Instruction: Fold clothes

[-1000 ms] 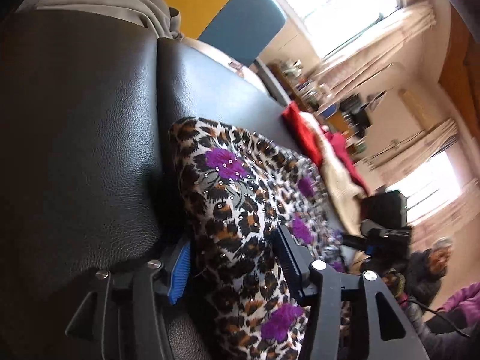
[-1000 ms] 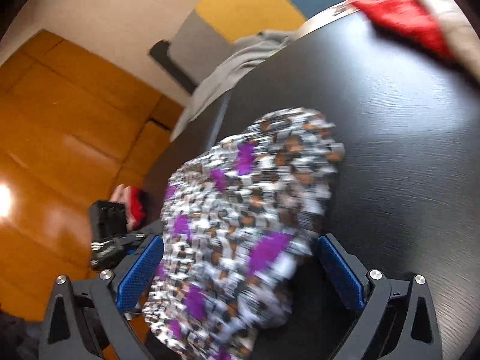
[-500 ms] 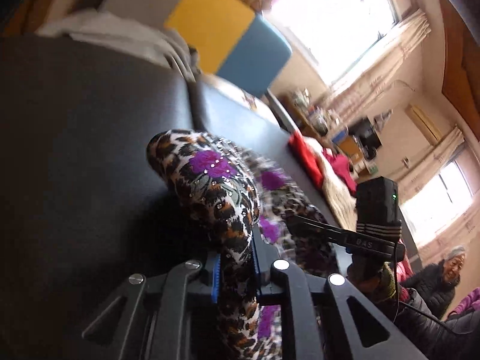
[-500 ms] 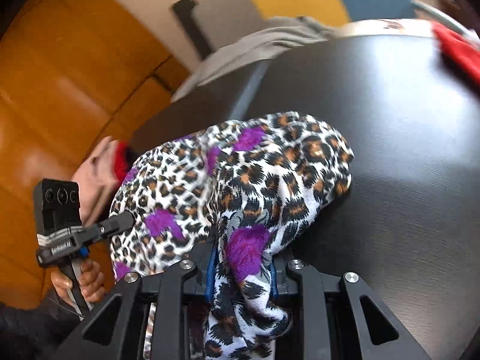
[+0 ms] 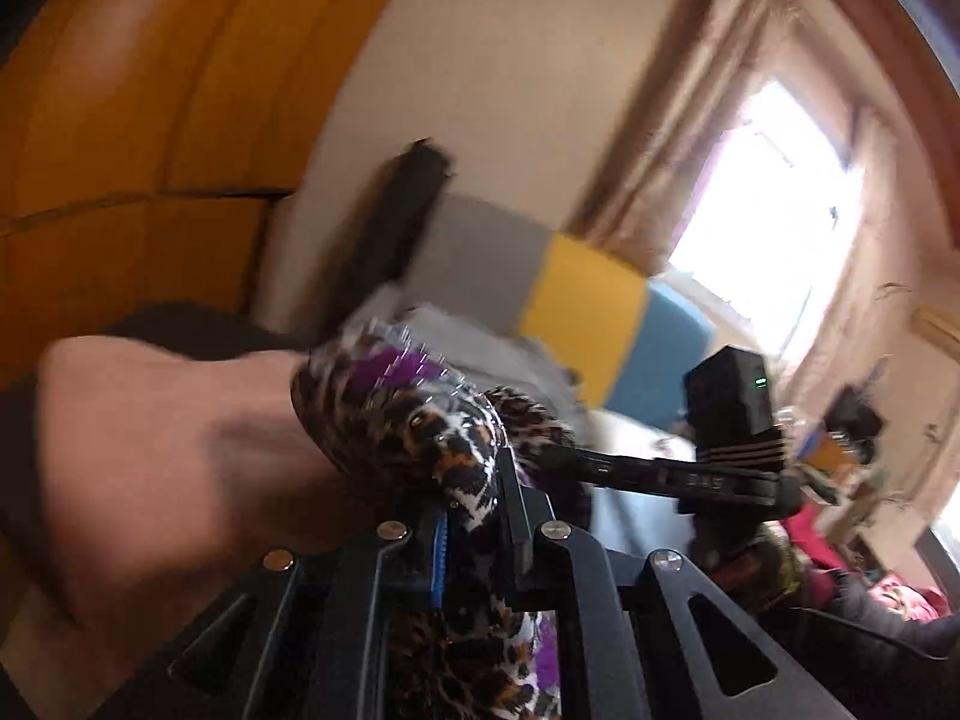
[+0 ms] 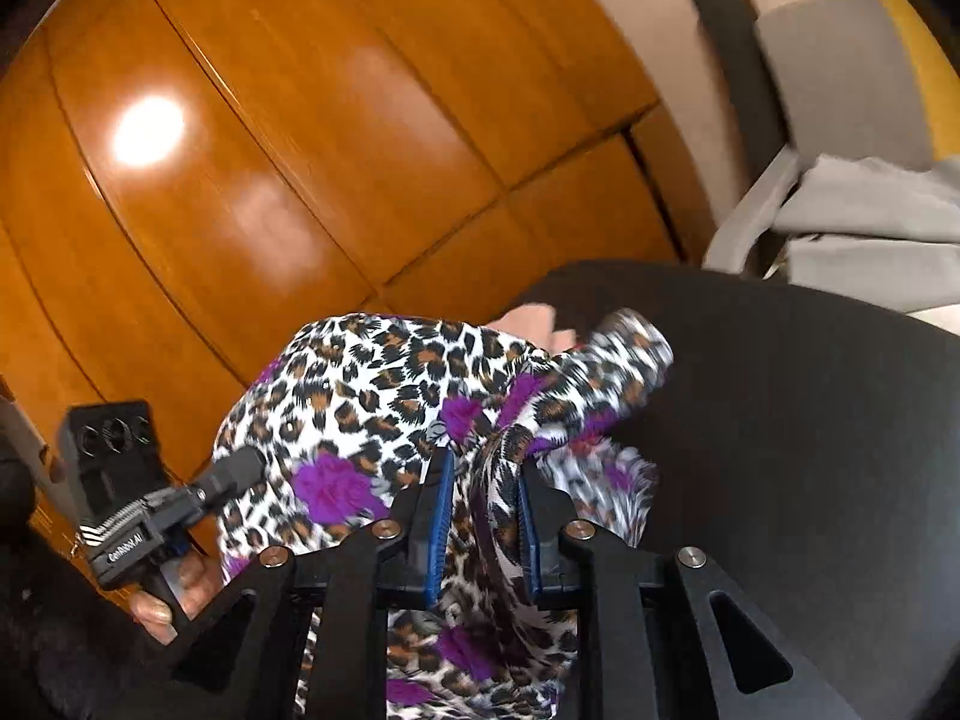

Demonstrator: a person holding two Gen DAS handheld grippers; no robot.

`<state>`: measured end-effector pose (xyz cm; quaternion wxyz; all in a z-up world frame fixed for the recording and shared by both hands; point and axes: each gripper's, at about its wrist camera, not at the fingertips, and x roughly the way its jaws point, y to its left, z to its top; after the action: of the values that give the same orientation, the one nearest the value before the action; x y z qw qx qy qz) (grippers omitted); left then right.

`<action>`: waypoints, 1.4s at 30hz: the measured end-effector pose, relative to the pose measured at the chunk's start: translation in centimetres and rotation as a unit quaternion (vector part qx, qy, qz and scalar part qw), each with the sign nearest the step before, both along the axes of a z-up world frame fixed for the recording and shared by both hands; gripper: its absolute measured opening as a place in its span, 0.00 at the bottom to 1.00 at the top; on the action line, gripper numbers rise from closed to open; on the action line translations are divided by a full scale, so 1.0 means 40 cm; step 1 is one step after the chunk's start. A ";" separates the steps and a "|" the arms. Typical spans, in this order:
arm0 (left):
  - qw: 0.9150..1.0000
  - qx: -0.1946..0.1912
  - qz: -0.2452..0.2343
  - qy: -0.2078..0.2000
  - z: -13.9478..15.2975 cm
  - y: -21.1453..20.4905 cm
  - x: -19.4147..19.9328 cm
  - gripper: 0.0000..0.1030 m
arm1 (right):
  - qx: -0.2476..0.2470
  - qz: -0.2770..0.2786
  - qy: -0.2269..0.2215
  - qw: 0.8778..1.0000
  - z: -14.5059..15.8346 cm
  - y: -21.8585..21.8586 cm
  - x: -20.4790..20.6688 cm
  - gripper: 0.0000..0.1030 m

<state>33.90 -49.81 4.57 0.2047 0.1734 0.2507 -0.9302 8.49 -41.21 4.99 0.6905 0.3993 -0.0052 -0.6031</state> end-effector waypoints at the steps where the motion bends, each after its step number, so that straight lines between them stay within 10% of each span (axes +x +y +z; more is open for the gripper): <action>1: 1.000 0.004 0.006 -0.012 -0.018 -0.025 0.009 0.11 | 0.011 0.000 -0.013 1.000 -0.020 -0.028 0.001 0.23; 5: 0.998 0.021 0.017 -0.051 -0.094 -0.096 0.034 0.10 | 0.042 -0.012 -0.085 0.995 -0.134 -0.066 -0.013 0.78; 17: 0.993 0.098 -0.031 -0.052 -0.167 -0.187 0.048 0.33 | 0.031 -0.059 -0.318 0.946 -0.417 -0.007 -0.045 1.00; 22: 0.983 0.151 -0.086 -0.053 -0.203 -0.197 -0.018 0.30 | 0.018 -0.056 -0.326 0.944 -0.424 -0.080 -0.041 0.94; 26: 0.986 0.126 -0.107 -0.031 -0.165 -0.142 -0.052 0.13 | 0.001 -0.072 -0.328 0.942 -0.431 -0.040 -0.031 0.60; 31: 0.987 0.068 -0.146 0.005 -0.065 -0.044 -0.099 0.12 | -0.029 -0.071 -0.324 0.943 -0.386 0.017 -0.035 0.56; 42: 0.991 -0.004 -0.090 0.102 0.178 -0.136 -0.044 0.12 | -0.139 -0.007 -0.219 0.966 -0.024 -0.152 -0.068 0.55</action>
<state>32.12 -55.24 11.69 0.0944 0.0987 0.2498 -0.9586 5.76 -47.30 4.04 0.7166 0.4219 -0.2429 -0.4995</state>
